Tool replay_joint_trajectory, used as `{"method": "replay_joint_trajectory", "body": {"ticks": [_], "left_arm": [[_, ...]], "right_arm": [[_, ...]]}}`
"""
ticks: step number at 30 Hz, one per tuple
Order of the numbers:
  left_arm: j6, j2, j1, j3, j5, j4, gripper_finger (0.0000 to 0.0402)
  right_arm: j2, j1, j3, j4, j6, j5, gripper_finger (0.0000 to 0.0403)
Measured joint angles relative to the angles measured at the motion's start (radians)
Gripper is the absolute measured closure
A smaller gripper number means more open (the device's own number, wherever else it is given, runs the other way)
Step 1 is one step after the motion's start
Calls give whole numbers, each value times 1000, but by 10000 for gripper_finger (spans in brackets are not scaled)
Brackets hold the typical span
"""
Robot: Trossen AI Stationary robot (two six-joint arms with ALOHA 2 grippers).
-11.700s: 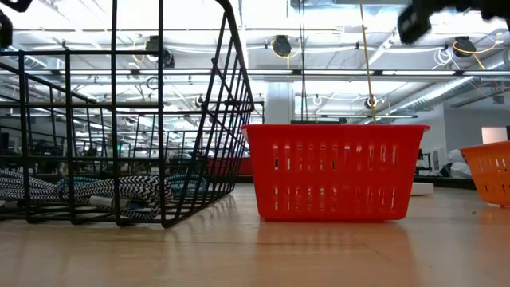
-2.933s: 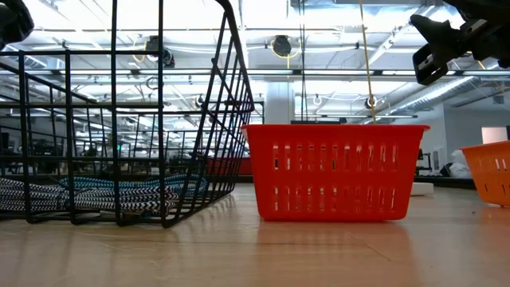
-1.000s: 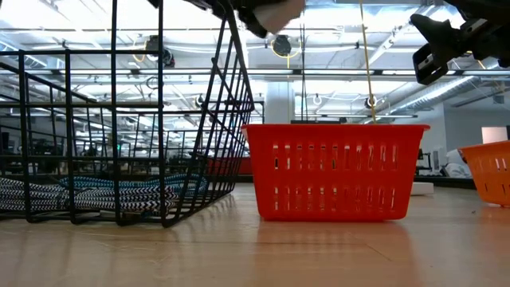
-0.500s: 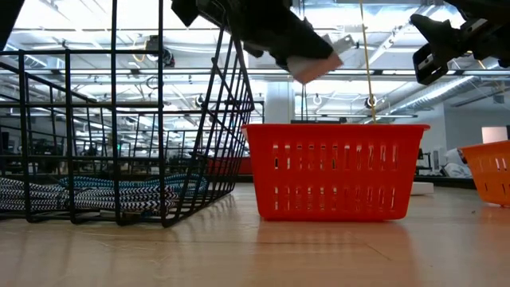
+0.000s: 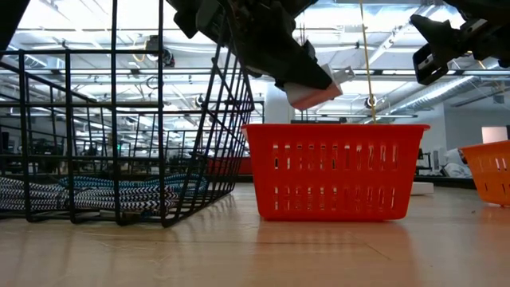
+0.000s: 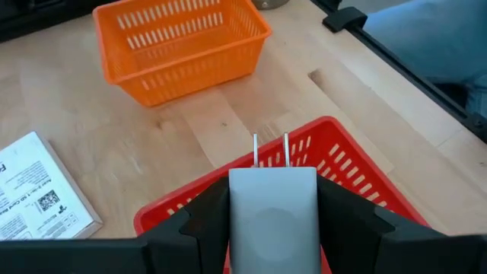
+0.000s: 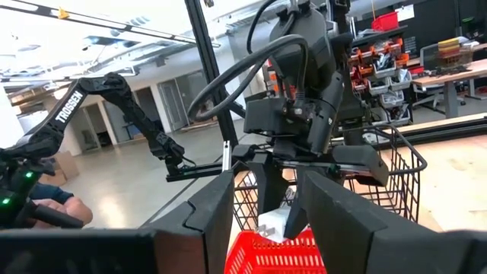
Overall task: Pick and place items into bin
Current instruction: Put the top white charger adapter into the red basket
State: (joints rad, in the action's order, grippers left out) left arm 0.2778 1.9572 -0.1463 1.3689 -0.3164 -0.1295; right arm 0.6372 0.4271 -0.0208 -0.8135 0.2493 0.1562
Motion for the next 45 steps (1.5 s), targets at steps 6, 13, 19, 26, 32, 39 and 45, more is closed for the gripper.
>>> {"method": "replay_joint_trajectory", "body": {"ticks": [6, 13, 19, 26, 32, 39, 45], "left_arm": [[-4, 0, -5, 0, 0, -3, 225], [-5, 0, -6, 0, 0, -3, 225], [-25, 31, -6, 3, -25, 28, 224], [-11, 39, -7, -2, -20, 28, 224], [-14, 25, -7, -1, -4, 30, 224], [-64, 25, -7, 16, 0, 7, 184], [-81, -8, -9, 16, -25, -3, 126]], "right_arm": [[0, 0, 0, 1, 0, 0, 250], [0, 0, 0, 1, 0, 0, 250], [0, 0, 0, 2, 0, 0, 250], [0, 0, 0, 4, 0, 0, 250], [0, 0, 0, 3, 0, 0, 250], [0, 0, 0, 3, 0, 0, 250], [0, 0, 0, 3, 0, 0, 250]]}}
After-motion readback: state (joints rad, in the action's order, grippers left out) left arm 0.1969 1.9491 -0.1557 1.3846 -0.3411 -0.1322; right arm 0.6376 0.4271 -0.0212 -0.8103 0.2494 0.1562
